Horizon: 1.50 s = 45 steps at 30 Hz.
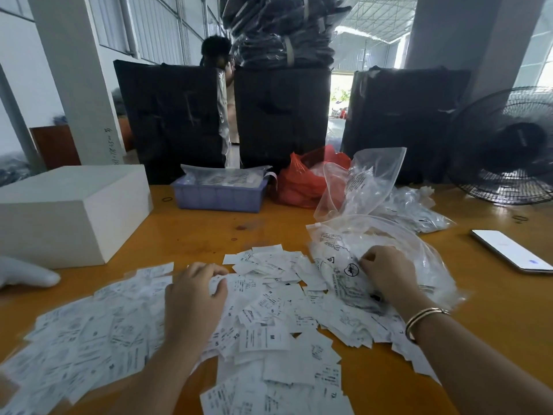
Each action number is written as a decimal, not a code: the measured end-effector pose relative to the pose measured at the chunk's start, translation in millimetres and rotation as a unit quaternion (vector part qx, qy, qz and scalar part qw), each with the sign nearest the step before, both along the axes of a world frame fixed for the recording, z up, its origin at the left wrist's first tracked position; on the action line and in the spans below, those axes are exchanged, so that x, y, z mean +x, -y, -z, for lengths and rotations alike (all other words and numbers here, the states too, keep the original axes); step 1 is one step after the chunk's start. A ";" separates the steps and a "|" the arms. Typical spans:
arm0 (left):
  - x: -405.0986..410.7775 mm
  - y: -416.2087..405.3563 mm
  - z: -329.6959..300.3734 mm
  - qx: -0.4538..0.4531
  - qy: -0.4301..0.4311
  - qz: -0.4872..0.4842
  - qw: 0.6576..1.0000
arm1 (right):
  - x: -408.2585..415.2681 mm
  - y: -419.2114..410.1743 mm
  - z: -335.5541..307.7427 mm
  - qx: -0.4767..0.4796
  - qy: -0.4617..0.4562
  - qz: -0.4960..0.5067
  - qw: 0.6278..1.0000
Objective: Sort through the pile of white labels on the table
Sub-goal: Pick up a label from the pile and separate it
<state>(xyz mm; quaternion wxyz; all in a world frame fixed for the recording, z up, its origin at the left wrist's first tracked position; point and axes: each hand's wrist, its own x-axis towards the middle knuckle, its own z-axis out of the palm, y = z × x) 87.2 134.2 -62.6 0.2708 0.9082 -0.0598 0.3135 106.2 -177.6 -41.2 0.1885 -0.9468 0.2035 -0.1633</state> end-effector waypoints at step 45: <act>-7.3 13.1 -2.7 -0.345 -0.098 0.137 0.924 | -31.7 -123.0 35.3 -0.018 0.048 -0.276 0.960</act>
